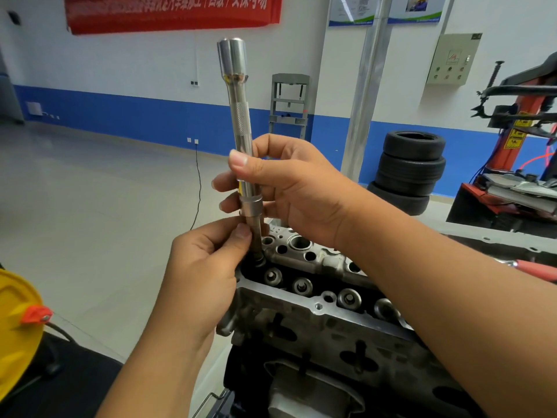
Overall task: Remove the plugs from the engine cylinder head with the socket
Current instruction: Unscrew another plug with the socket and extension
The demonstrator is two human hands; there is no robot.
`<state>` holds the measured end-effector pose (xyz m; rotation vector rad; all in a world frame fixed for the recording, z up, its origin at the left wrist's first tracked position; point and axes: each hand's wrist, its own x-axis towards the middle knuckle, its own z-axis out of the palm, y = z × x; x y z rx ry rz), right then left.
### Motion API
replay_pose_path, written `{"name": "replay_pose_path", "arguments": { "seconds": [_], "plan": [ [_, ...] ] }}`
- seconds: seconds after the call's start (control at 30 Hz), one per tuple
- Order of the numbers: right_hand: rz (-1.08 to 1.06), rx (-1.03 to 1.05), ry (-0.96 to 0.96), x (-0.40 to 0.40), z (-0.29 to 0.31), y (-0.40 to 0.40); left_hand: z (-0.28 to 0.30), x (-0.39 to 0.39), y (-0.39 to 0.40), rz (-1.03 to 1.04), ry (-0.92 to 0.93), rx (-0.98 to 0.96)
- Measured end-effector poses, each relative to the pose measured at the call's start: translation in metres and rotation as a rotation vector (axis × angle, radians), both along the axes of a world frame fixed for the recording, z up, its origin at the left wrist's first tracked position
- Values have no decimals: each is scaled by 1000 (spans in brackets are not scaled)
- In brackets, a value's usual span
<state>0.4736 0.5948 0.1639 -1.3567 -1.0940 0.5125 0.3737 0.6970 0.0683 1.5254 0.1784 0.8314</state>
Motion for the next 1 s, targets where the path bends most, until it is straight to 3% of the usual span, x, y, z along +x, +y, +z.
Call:
{"name": "replay_pose_path", "arguments": {
  "seconds": [0.27,0.5,0.77,1.0],
  "plan": [
    [85,-50,-7,-4,1,2,0,0,-4,132,-26,-13],
    [54,-18,-34,-5,1,2,2,-4,-4,-13,-63,52],
    [16,-39,-42,-5,2,3,0,-1,-7,143,-71,44],
    [4,-52,-44,-2,2,1,-3,0,0,66,-17,87]
  ]
}}
